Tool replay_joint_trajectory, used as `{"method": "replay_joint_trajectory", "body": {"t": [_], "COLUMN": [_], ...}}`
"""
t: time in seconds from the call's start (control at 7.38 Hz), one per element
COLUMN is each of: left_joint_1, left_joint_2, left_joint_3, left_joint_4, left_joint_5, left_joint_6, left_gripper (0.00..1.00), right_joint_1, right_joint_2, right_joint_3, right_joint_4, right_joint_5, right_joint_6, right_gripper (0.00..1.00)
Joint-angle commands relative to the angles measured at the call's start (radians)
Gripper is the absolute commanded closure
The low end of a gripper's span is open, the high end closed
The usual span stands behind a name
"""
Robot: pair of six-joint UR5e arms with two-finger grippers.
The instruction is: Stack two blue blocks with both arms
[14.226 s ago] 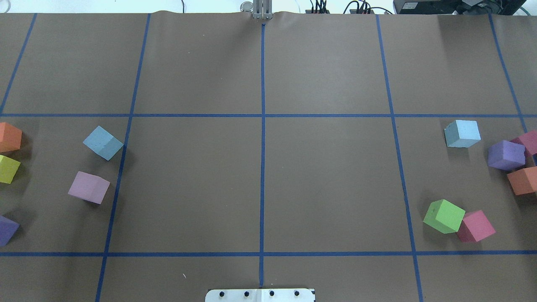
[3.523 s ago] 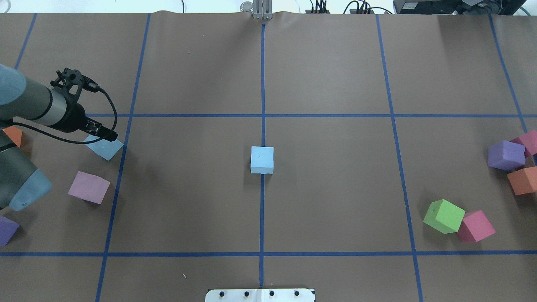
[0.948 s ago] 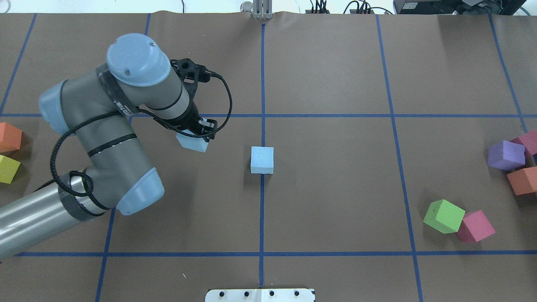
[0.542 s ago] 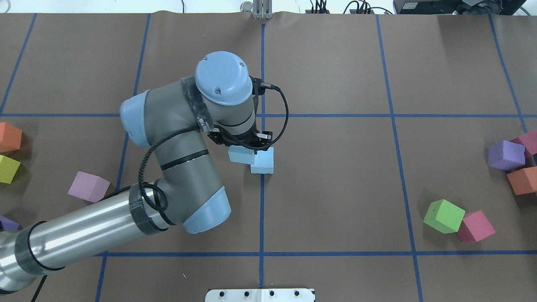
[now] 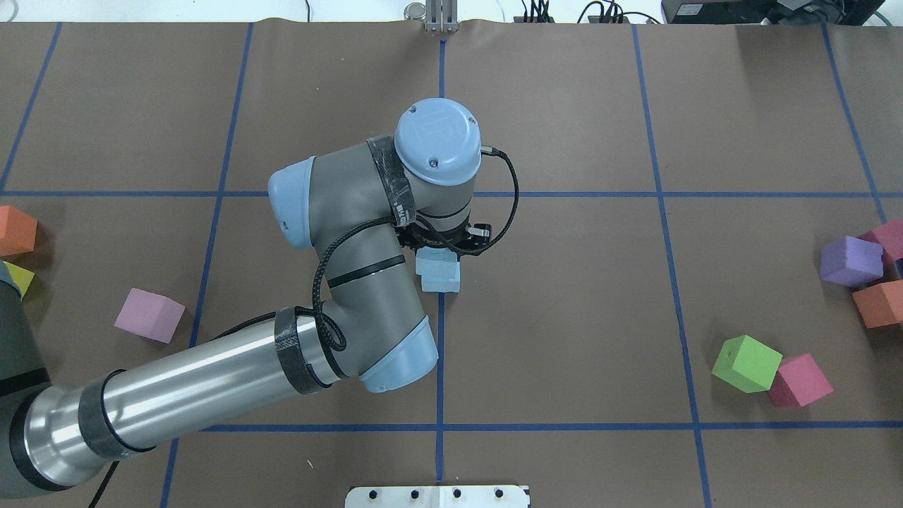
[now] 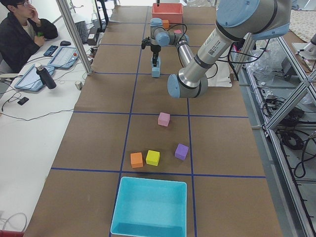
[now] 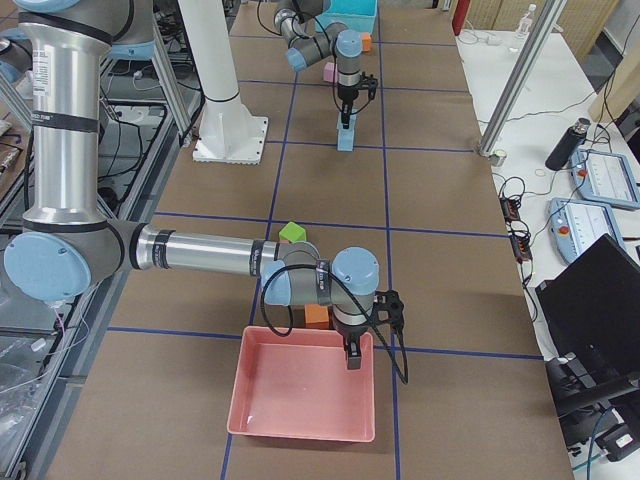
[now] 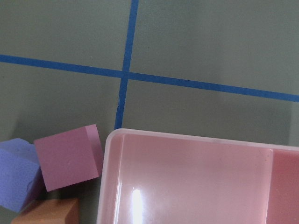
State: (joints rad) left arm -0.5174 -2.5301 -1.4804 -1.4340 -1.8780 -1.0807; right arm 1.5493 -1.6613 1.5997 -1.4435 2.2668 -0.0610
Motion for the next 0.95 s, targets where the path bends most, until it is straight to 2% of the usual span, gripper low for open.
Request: {"method": "replay_joint_trajectory", "body": {"t": [0.0, 0.14, 0.68, 0.81], "left_joint_1": [0.000, 0.000, 0.002, 0.002], "left_joint_2": [0.001, 0.001, -0.003, -0.001], "left_joint_3": [0.015, 0.015, 0.045, 0.049], "left_joint_4": [-0.003, -0.005, -0.039, -0.045], "left_joint_5": [0.000, 0.000, 0.000, 0.000], "left_joint_6": [-0.008, -0.010, -0.037, -0.041], "left_gripper": [0.97, 0.84, 0.80, 0.75], "right_joint_1": [0.000, 0.000, 0.000, 0.000], "right_joint_2": [0.000, 0.000, 0.003, 0.003], "right_joint_3": [0.002, 0.002, 0.002, 0.000], "right_joint_4": [0.000, 0.002, 0.002, 0.000], "right_joint_5": [0.000, 0.000, -0.001, -0.001], "right_joint_6": [0.001, 0.001, 0.000, 0.000], "right_gripper": [0.00, 0.00, 0.00, 0.00]}}
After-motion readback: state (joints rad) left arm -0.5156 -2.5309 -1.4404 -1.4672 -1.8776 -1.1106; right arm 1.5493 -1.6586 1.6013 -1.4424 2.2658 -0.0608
